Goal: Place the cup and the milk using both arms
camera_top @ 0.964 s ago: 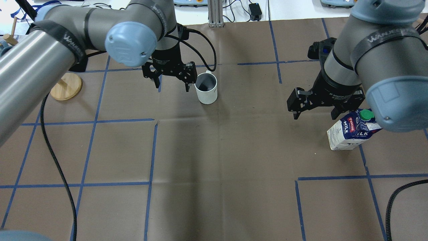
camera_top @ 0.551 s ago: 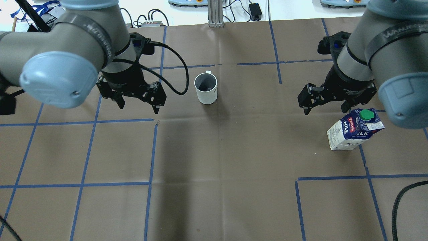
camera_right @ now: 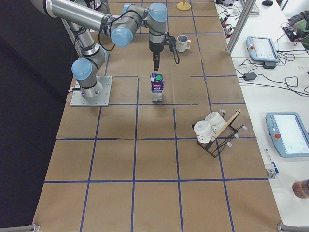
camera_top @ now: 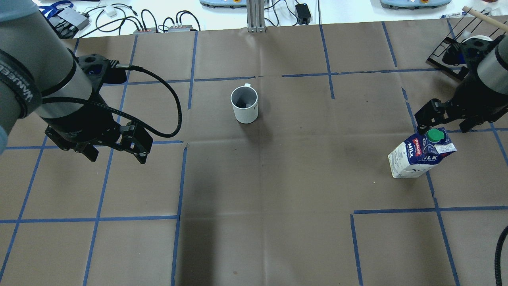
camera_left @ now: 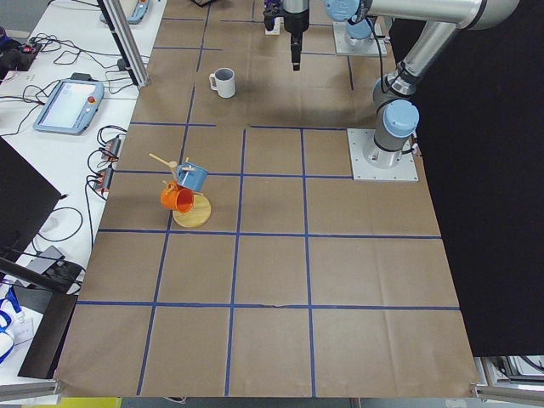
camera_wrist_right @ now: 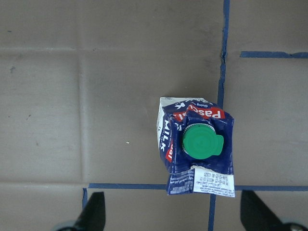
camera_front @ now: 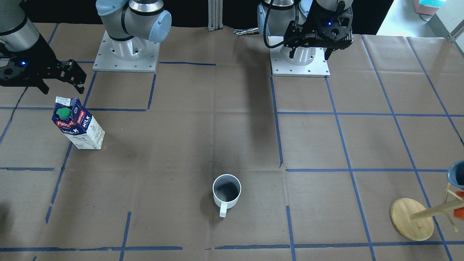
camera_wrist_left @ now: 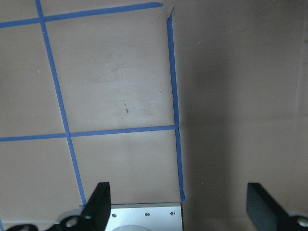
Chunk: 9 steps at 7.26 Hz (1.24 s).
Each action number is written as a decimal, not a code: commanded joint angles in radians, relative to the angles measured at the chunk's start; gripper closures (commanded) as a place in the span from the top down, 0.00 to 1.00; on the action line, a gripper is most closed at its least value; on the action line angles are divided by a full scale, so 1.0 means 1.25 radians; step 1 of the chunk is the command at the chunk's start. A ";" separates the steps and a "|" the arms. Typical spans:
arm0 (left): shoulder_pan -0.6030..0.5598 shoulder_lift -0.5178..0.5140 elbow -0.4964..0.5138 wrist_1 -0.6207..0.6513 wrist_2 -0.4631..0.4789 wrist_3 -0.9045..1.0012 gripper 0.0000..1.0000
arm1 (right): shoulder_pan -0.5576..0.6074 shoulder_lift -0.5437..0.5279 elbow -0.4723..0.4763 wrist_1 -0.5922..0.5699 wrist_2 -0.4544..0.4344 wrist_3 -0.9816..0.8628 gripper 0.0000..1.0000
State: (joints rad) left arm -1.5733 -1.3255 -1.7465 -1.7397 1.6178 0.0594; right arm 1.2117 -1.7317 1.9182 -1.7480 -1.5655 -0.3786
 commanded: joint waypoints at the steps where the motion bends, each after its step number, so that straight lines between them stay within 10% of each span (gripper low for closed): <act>1: 0.003 0.017 -0.007 -0.006 -0.004 0.002 1.00 | -0.010 0.001 0.065 -0.102 0.001 -0.011 1.00; 7: 0.023 0.036 -0.010 -0.001 -0.006 -0.005 1.00 | -0.026 0.027 0.121 -0.196 -0.001 -0.070 1.00; 9: 0.041 -0.012 -0.008 0.001 -0.127 -0.001 1.00 | -0.040 0.028 0.143 -0.197 0.001 -0.069 1.00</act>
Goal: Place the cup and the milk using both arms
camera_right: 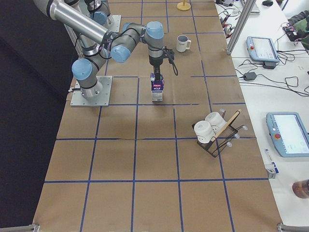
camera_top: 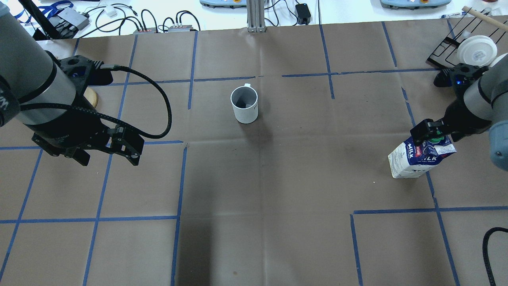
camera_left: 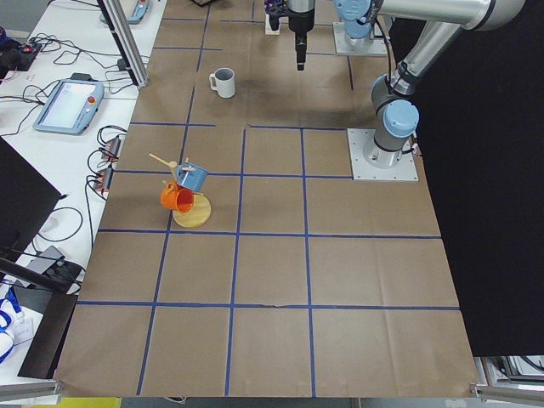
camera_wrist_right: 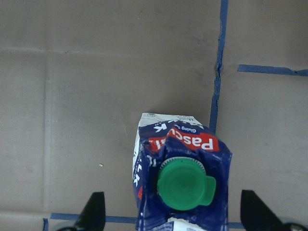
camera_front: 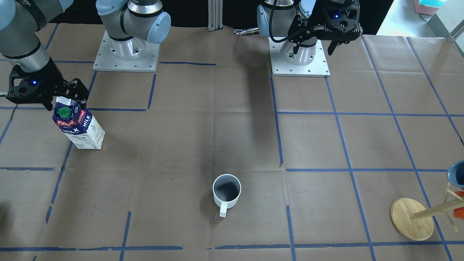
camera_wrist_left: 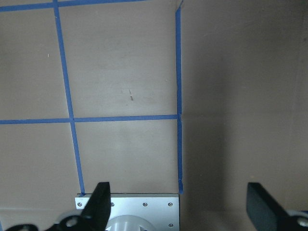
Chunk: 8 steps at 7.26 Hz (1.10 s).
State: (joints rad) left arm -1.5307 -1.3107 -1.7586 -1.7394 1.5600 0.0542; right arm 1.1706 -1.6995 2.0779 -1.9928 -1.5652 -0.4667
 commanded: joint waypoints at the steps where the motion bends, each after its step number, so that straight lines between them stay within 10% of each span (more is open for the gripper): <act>1: 0.010 -0.018 0.007 0.028 -0.093 0.007 1.00 | -0.009 0.002 0.037 -0.018 0.000 0.005 1.00; 4: 0.002 -0.004 0.022 0.077 -0.052 0.096 1.00 | -0.009 0.022 0.047 -0.031 -0.001 0.013 0.92; 6: 0.000 -0.009 0.047 0.039 -0.045 0.100 1.00 | -0.009 0.028 0.047 -0.031 -0.001 0.011 0.52; 8: 0.001 -0.021 0.099 -0.011 -0.042 0.100 1.00 | -0.009 0.026 0.035 -0.031 -0.001 0.011 0.36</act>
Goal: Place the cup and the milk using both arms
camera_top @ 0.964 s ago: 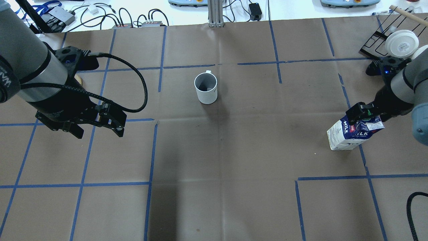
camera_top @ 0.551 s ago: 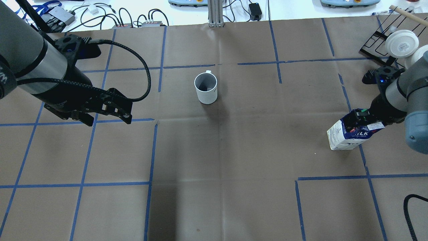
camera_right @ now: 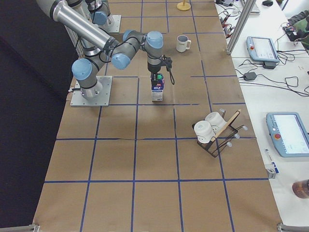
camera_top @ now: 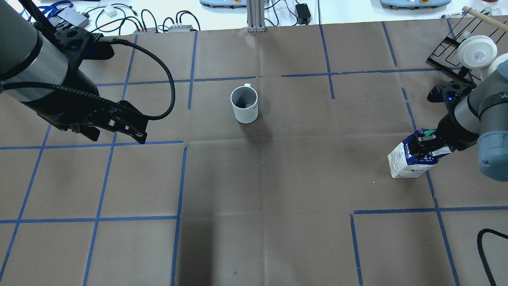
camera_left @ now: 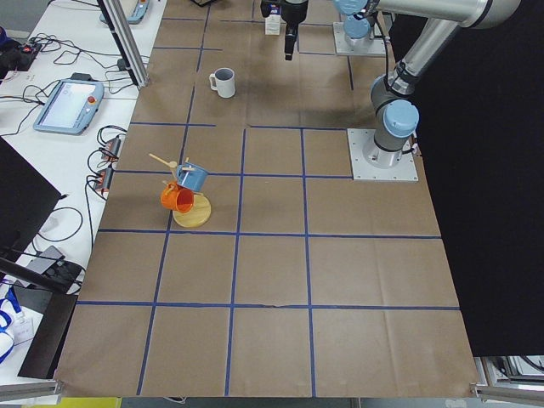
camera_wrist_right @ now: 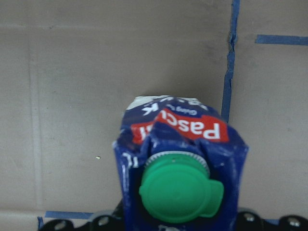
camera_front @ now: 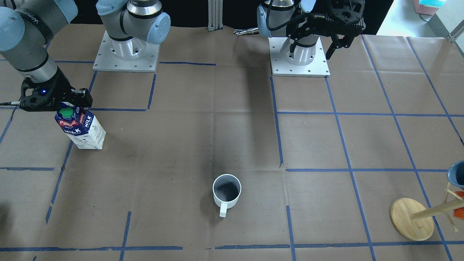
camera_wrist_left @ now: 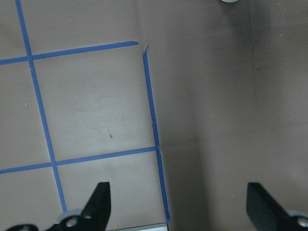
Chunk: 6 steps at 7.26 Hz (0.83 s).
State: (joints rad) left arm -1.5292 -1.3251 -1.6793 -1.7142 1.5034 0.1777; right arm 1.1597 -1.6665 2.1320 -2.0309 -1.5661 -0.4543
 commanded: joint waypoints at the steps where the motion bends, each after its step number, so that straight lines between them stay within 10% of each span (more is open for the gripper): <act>1: 0.000 -0.017 0.081 -0.103 0.053 0.001 1.00 | 0.000 -0.001 -0.010 -0.023 0.000 0.000 0.36; 6: 0.004 -0.016 0.008 -0.036 0.067 0.009 1.00 | 0.038 0.035 -0.241 0.170 0.034 0.079 0.35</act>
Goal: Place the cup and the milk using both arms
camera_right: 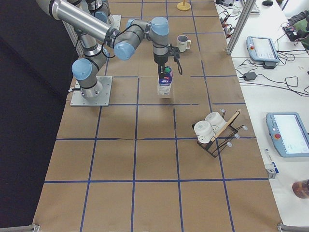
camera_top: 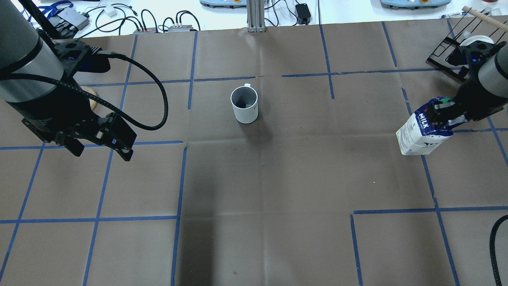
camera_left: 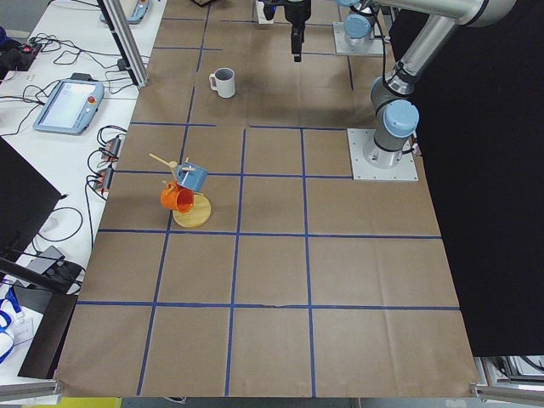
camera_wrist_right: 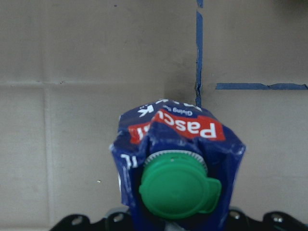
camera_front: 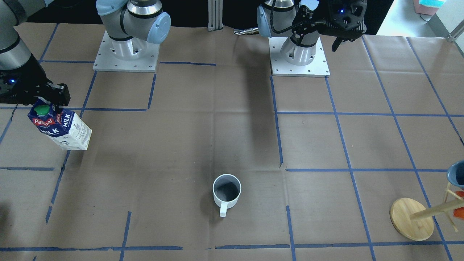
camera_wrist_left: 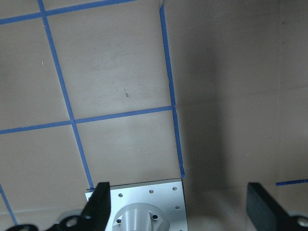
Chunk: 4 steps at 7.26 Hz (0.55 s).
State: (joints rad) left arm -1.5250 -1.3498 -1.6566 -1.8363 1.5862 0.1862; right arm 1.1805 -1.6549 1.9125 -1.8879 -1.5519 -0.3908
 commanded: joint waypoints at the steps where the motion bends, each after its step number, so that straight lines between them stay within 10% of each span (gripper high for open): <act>1: 0.000 0.006 -0.010 0.068 0.002 0.004 1.00 | 0.072 0.055 -0.121 0.067 0.023 0.061 0.35; 4: 0.000 0.009 -0.011 0.066 0.001 0.003 1.00 | 0.327 0.264 -0.424 0.159 0.013 0.312 0.35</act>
State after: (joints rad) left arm -1.5248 -1.3411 -1.6700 -1.7551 1.5888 0.1913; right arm 1.4580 -1.4492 1.5529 -1.7334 -1.5318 -0.1311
